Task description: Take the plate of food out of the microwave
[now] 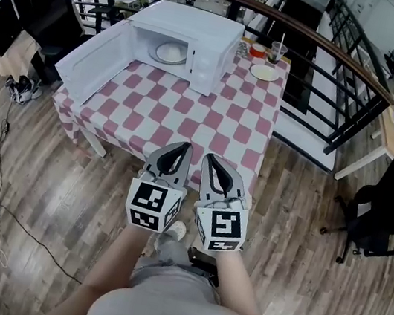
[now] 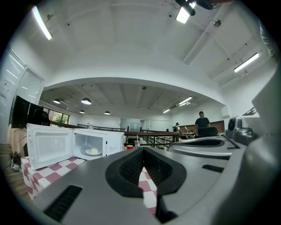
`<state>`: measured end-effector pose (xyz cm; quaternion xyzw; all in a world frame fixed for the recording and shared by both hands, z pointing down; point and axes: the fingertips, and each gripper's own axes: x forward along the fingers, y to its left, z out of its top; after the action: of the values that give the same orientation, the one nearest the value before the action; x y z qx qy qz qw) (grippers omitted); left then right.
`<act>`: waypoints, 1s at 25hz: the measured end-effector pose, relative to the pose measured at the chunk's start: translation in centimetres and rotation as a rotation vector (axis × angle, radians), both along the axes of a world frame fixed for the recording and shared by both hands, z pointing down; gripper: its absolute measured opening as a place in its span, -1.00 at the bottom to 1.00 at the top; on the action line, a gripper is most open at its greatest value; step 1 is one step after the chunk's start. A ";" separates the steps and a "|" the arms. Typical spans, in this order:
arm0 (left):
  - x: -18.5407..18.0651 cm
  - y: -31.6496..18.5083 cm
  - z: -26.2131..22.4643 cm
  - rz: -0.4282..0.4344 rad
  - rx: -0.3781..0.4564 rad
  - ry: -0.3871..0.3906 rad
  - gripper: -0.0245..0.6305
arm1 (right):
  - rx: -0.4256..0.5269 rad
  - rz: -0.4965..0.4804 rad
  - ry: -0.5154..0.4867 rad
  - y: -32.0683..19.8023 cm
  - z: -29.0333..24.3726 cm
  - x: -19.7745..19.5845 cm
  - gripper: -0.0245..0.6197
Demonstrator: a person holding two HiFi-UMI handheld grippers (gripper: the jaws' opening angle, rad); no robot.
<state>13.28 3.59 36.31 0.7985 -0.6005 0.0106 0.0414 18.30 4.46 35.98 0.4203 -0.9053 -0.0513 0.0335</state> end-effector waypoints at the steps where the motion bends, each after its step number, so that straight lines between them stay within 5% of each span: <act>1: -0.2 -0.5 0.2 0.005 -0.006 -0.001 -0.92 | -0.007 0.001 0.001 -0.6 0.2 -0.2 -0.84; 25: -6.4 -14.2 0.9 0.010 -0.055 0.019 -0.92 | -0.053 0.005 -0.016 -14.5 1.0 -6.0 -0.84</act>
<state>6.91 -10.56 37.21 0.8003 -0.5953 0.0198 0.0689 12.26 -10.01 37.00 0.4220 -0.9055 -0.0238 0.0373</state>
